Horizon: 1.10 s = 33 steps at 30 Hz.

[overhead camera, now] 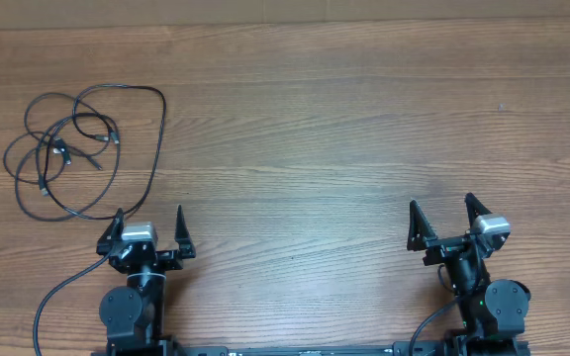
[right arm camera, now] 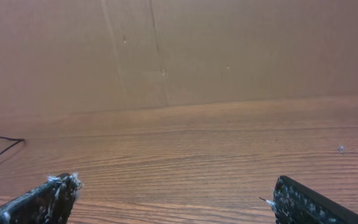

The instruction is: Untangle cables

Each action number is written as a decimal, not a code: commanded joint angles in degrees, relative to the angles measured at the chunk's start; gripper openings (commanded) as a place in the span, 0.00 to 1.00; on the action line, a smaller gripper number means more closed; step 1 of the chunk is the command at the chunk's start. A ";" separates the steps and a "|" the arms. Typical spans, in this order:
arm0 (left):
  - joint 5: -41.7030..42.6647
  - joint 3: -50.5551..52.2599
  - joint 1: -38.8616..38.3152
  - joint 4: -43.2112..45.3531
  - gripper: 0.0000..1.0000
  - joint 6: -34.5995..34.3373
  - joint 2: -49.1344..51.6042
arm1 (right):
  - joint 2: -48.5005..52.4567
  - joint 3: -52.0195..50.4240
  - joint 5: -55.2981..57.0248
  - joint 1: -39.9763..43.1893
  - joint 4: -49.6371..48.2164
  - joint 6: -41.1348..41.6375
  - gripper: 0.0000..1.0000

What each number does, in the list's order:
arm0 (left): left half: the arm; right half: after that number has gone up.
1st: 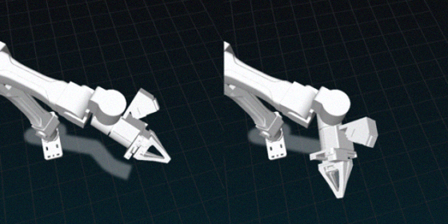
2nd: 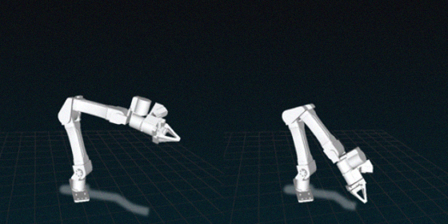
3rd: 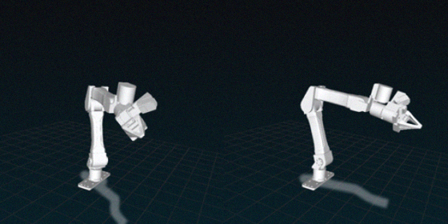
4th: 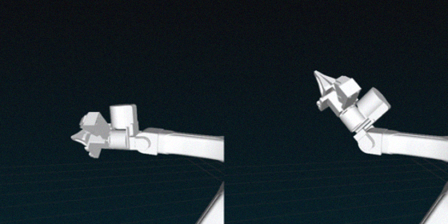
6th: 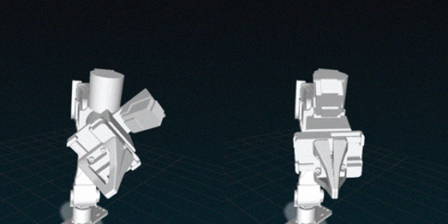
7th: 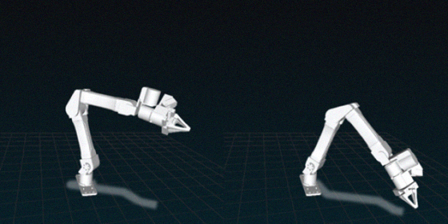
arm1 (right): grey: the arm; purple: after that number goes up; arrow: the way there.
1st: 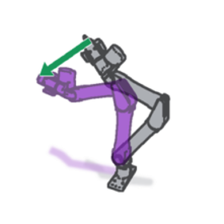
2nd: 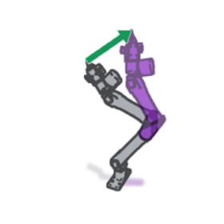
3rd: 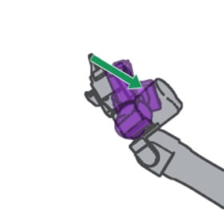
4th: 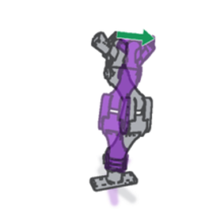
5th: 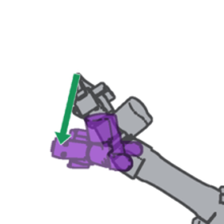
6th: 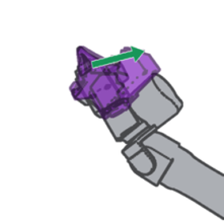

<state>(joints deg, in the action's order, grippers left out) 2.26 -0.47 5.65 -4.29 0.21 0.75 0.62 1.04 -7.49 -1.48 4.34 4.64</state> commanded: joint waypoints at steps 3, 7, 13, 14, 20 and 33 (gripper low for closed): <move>-0.79 0.20 0.33 -0.11 1.00 1.11 -0.48 | -0.46 -0.59 -0.07 0.22 -0.22 -0.04 1.00; -0.76 0.20 0.33 -0.11 1.00 1.11 -0.48 | -0.46 -0.59 -0.07 0.22 -0.24 -0.04 1.00; -0.76 0.20 0.33 -0.11 1.00 1.09 -0.48 | -0.46 -0.59 -0.07 0.22 -0.22 -0.04 1.00; -0.76 0.20 0.33 -0.11 1.00 1.09 -0.48 | -0.46 -0.59 -0.07 0.22 -0.22 -0.04 1.00; -0.76 0.20 0.33 -0.11 0.99 1.11 -0.48 | -0.46 -0.59 -0.07 0.22 -0.22 -0.04 1.00; -0.76 0.20 0.33 -0.11 0.99 1.11 -0.48 | -0.46 -0.59 -0.07 0.22 -0.22 -0.04 1.00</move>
<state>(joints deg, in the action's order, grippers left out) 2.26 -0.47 5.65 -4.29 0.23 0.75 0.62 1.04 -7.49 -1.50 4.27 4.69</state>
